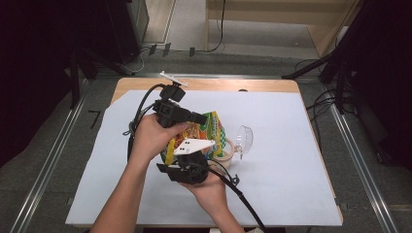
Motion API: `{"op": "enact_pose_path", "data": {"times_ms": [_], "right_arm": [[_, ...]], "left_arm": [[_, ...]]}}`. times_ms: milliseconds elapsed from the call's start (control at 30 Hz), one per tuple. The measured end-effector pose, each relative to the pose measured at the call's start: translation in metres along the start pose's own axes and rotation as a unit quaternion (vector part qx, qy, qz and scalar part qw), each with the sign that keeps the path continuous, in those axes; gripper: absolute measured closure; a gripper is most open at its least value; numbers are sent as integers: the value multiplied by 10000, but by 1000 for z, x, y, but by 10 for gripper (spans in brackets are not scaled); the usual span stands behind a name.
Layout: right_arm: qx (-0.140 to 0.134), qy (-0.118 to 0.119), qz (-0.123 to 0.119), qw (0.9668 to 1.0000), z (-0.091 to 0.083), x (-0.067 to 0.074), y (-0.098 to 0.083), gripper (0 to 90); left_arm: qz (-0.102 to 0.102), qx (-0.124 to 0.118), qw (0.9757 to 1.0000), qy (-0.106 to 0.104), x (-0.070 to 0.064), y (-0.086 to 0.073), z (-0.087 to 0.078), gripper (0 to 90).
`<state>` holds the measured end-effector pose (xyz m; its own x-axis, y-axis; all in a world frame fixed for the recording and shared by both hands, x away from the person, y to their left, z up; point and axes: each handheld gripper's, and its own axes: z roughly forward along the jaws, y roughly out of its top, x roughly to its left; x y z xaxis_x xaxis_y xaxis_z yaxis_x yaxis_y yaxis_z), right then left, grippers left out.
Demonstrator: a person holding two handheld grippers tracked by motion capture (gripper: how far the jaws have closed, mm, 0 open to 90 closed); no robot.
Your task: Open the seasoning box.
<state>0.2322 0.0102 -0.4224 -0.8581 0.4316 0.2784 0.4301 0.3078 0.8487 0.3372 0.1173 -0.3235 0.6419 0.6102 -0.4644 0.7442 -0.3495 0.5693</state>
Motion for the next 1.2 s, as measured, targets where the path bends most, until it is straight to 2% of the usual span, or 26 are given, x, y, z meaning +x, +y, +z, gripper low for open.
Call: {"op": "enact_pose_path", "data": {"times_ms": [1200], "right_arm": [[-7,-47,-34,10000,0,0,0,704]], "left_arm": [[16,-17,10000,-11,-1,0,0,820]]}}
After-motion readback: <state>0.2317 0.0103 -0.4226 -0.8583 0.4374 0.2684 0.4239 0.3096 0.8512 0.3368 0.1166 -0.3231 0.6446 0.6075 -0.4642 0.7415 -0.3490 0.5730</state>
